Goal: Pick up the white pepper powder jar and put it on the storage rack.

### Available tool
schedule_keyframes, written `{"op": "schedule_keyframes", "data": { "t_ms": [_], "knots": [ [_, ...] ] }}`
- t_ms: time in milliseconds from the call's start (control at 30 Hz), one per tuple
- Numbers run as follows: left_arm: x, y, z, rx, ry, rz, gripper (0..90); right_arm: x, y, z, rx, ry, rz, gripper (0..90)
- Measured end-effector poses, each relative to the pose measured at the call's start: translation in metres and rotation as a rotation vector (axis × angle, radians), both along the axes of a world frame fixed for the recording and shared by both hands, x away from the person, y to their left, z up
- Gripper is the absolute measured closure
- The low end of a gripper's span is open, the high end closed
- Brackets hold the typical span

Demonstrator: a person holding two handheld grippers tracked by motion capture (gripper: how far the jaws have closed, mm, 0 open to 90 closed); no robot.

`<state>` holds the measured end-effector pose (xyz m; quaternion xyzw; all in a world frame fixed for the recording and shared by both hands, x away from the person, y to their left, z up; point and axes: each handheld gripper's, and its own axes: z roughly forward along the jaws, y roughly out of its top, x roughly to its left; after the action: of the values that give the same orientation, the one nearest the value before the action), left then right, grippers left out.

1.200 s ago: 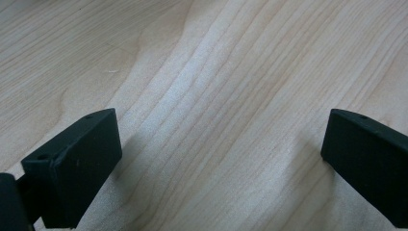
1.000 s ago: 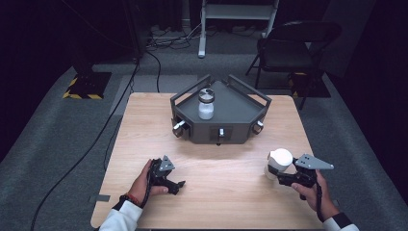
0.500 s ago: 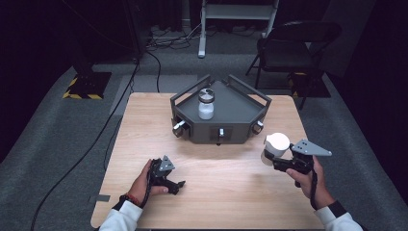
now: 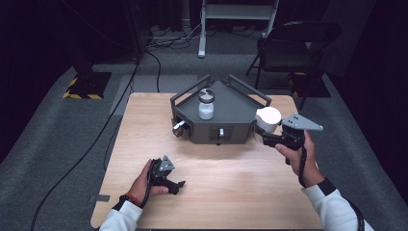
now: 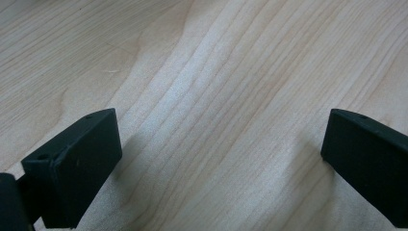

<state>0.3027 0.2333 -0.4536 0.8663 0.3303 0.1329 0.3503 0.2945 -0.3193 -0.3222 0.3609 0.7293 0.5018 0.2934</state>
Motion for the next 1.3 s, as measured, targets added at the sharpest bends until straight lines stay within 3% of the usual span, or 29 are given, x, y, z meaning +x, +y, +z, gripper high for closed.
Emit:
{"op": "schedule_keyframes", "data": {
  "t_ms": [300, 867, 1300],
  "knots": [
    [-0.001, 0.000, 0.000, 0.000, -0.001, 0.001, 0.2, 0.018, 0.023, 0.010, 0.002, -0.017, -0.001, 29.1],
    [-0.001, 0.000, 0.000, 0.001, -0.001, 0.001, 0.2, 0.050, 0.052, 0.004, 0.016, -0.044, 0.013, 29.3],
    [-0.001, 0.000, 0.000, 0.001, -0.001, 0.001, 0.2, 0.076, 0.086, 0.000, 0.019, -0.039, -0.016, 29.5]
  ]
}}
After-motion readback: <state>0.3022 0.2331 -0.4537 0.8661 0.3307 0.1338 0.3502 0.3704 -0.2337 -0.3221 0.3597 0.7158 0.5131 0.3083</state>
